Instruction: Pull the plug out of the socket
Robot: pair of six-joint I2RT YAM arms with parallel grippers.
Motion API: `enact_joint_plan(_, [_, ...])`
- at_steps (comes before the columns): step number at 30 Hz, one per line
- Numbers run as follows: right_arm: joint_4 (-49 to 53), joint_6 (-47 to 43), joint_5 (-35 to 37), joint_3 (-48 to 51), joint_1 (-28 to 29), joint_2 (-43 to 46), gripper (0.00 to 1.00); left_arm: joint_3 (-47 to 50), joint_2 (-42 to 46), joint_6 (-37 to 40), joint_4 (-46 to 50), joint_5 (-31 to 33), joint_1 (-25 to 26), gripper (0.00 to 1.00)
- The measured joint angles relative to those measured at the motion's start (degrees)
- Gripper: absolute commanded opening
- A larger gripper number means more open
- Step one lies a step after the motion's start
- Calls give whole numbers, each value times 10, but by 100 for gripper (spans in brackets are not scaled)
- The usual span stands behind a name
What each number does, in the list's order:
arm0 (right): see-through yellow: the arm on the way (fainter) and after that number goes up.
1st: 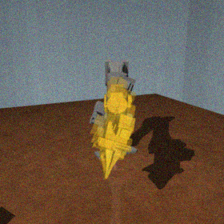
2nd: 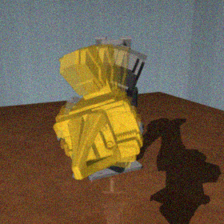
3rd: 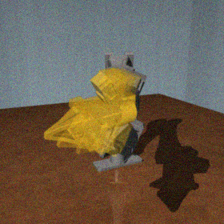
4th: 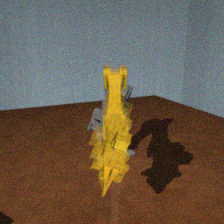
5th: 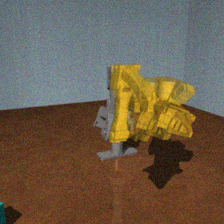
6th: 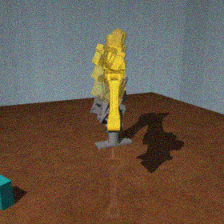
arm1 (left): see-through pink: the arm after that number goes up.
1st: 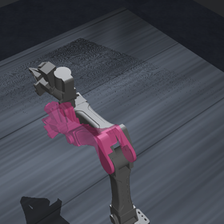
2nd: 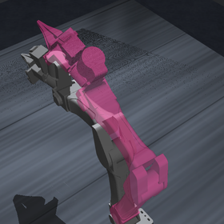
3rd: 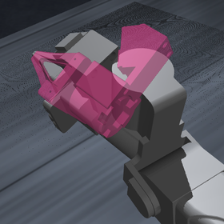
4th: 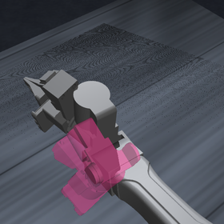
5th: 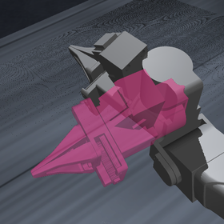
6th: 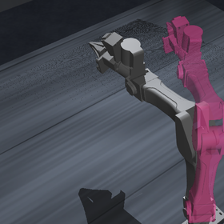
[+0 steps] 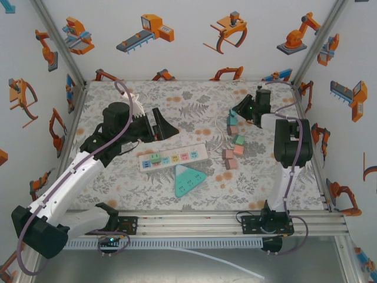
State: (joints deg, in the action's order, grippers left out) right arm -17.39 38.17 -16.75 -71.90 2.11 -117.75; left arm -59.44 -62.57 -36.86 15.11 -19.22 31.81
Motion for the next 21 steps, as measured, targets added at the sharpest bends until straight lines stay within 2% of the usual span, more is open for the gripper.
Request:
enact_joint_plan(7, [14, -14, 6, 0, 0, 0, 49, 0, -7, 0, 8, 13, 0, 97])
enact_joint_plan(15, [51, -59, 24, 0, 0, 8, 51, 0, -8, -2, 13, 30, 0, 97])
enact_joint_plan(21, [76, -98, 23, -10, 0, 58, 51, 0, -7, -4, 36, 65, 0, 97])
